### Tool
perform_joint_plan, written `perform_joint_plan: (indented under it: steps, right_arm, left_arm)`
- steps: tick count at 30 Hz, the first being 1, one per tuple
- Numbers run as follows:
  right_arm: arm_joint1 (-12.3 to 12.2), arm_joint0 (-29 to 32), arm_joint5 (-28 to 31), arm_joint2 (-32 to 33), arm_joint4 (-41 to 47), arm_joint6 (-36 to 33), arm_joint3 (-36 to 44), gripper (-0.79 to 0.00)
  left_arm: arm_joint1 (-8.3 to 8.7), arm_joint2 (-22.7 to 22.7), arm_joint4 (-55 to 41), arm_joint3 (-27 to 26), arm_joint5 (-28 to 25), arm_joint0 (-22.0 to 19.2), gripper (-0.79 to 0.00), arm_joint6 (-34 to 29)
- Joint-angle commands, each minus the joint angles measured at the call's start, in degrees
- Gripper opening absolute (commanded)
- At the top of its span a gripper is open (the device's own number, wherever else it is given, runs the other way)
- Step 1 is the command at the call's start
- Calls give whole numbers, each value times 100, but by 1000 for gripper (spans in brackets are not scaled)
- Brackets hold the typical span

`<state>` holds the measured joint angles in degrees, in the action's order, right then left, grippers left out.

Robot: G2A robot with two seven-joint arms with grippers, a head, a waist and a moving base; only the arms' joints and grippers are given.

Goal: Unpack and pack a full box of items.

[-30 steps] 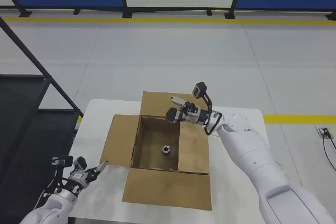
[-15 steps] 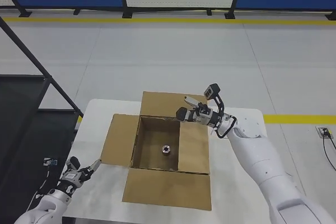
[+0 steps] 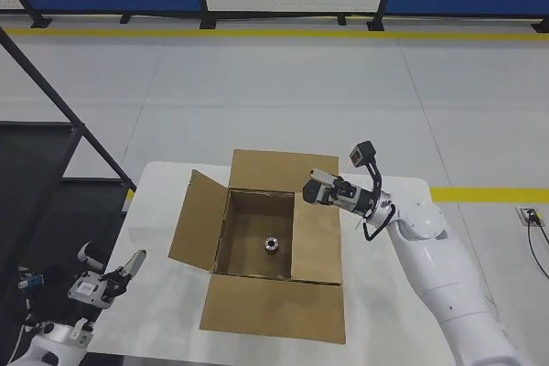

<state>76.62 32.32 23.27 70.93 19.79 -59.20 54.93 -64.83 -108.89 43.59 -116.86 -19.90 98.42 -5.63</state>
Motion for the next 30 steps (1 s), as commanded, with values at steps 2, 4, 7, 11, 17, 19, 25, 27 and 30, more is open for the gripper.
perform_joint_plan:
  steps: [2,4,7,11,17,19,25,27,30]
  right_arm:
    - [-180,558,-122,467,-325,154,707,0]
    - [-282,978,-188,784,-451,264,1209,0]
    - [-409,1702,-140,1310,-478,493,1964,0]
    - [-524,2578,-81,1864,-399,583,2689,0]
    - [-524,2578,-81,1864,-399,583,2689,0]
    - [-524,2578,-81,1864,-399,583,2689,0]
    - [-524,2578,-81,1864,-399,583,2689,0]
    - [-525,2593,-100,1860,-407,602,2694,0]
    - [-556,2692,-135,1903,-493,636,2831,0]
  left_arm:
    - [-2,-83,-245,-535,-314,244,0,-74]
    - [12,-2,-322,-817,-508,290,0,-369]
    - [35,365,-247,-1071,-574,82,0,-863]
    - [55,1241,61,-1141,-481,-525,0,-1563]
    - [42,2334,251,-859,-472,-1328,0,-2336]
    - [42,2334,251,-859,-472,-1328,0,-2336]
    - [42,2334,251,-859,-472,-1328,0,-2336]
    - [41,2337,228,-828,-447,-1324,0,-2327]
    - [26,2472,-290,-499,-253,-1547,0,-2499]
